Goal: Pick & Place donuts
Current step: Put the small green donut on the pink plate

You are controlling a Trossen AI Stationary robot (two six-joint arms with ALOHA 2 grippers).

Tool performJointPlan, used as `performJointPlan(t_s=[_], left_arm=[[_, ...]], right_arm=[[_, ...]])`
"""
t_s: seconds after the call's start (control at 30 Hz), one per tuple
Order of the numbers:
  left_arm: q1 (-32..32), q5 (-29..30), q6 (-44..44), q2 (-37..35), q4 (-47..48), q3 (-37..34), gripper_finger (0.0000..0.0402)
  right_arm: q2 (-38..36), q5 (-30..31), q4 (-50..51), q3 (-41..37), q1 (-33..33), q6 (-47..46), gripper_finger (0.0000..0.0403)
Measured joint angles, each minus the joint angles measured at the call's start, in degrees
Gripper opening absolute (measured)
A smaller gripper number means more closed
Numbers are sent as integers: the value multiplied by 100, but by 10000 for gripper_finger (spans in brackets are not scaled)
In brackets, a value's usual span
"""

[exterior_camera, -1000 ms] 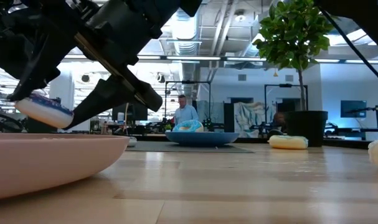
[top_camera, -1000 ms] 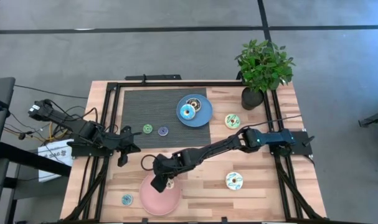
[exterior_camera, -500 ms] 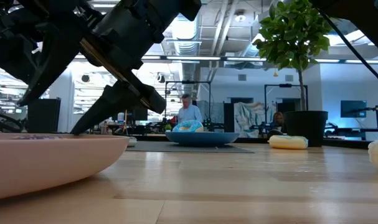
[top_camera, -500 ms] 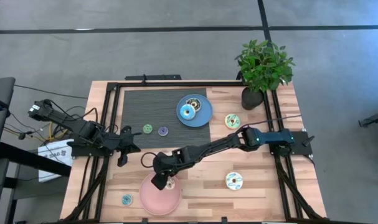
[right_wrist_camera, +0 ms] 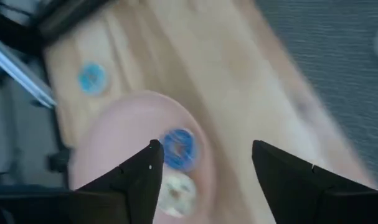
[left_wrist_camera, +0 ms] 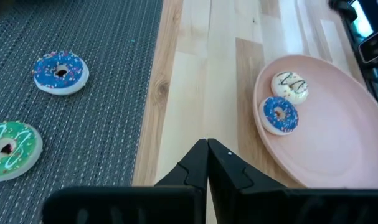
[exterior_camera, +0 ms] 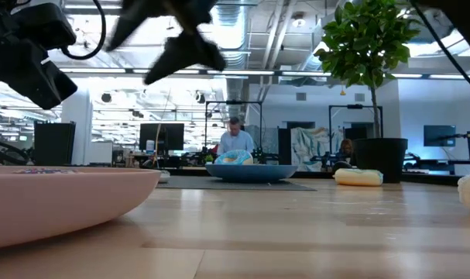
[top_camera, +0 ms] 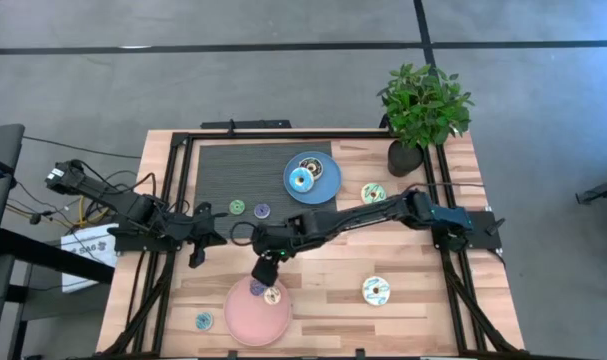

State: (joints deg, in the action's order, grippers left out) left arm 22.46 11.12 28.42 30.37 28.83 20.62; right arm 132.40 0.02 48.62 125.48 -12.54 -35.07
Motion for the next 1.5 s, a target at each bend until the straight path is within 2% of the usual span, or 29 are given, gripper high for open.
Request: performJointPlan(t_s=[0.13,0.23,0.37,0.57,0.8,1.03,1.27,1.43,1.5], left_arm=[[2,8,-15,0,-90,0,0],[0,13,-16,0,-236,0,0],[2,82,-17,0,-375,0,0],[-1,776,40,0,-435,0,0],[-1,1478,22,0,-641,0,0],[-1,2047,124,5,-856,0,0],[-23,2278,721,11,-1157,0,17],[-193,2328,1610,15,-1190,0,70],[-269,2594,1952,15,-1188,0,96]], right_arm=[[-221,184,743,-298,-61,322,174],[-511,165,626,-982,-60,360,120],[-1193,166,-34,-2316,-54,219,62],[-2797,329,-1253,-4779,7,-178,7],[-4700,1362,-1234,-6838,94,-864,18],[-6039,1824,-831,-7818,307,-841,33],[-6509,1819,-703,-8287,558,-496,31],[-6443,1814,-712,-8443,749,-493,27],[-6379,1814,-740,-8499,808,-497,27]])
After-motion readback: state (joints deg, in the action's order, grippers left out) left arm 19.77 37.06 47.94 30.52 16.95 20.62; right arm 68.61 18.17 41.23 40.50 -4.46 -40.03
